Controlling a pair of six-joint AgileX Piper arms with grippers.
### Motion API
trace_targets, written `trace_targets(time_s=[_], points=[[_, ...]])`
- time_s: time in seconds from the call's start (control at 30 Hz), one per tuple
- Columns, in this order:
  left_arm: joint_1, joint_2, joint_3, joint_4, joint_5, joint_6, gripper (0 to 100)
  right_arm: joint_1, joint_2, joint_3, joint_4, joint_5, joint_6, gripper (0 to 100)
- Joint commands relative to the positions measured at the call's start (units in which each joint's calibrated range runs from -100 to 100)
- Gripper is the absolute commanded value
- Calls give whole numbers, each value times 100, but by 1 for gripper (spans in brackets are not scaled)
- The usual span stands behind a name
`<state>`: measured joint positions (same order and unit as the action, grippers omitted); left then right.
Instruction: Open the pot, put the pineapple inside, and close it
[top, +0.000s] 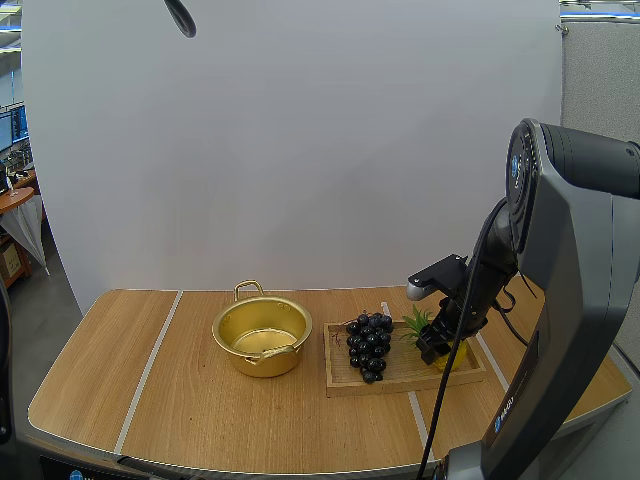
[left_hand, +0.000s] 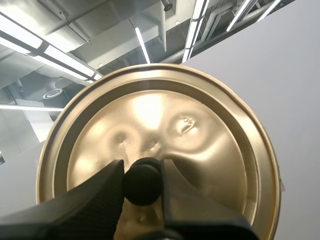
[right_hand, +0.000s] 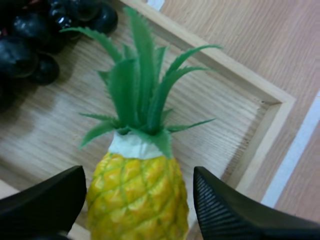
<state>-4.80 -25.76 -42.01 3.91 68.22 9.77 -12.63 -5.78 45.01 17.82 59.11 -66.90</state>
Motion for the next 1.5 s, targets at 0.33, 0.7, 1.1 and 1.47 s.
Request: trace_targets(time_s=[0.33, 0.7, 1.1, 1.47], points=[[-24, -19, -31, 65, -192, -43, 0, 8, -34, -28, 71, 552, 52, 0], [-24, -19, -31, 65, -192, -43, 0, 55, -1263, -606, 727, 2477, 52, 0], [-24, -19, -31, 65, -192, -43, 0, 1418, -2068, -1682, 752, 3708, 1497, 0], [-24, -19, -31, 65, -192, -43, 0, 3266, -1537, -2217, -429, 2739, 3198, 0]])
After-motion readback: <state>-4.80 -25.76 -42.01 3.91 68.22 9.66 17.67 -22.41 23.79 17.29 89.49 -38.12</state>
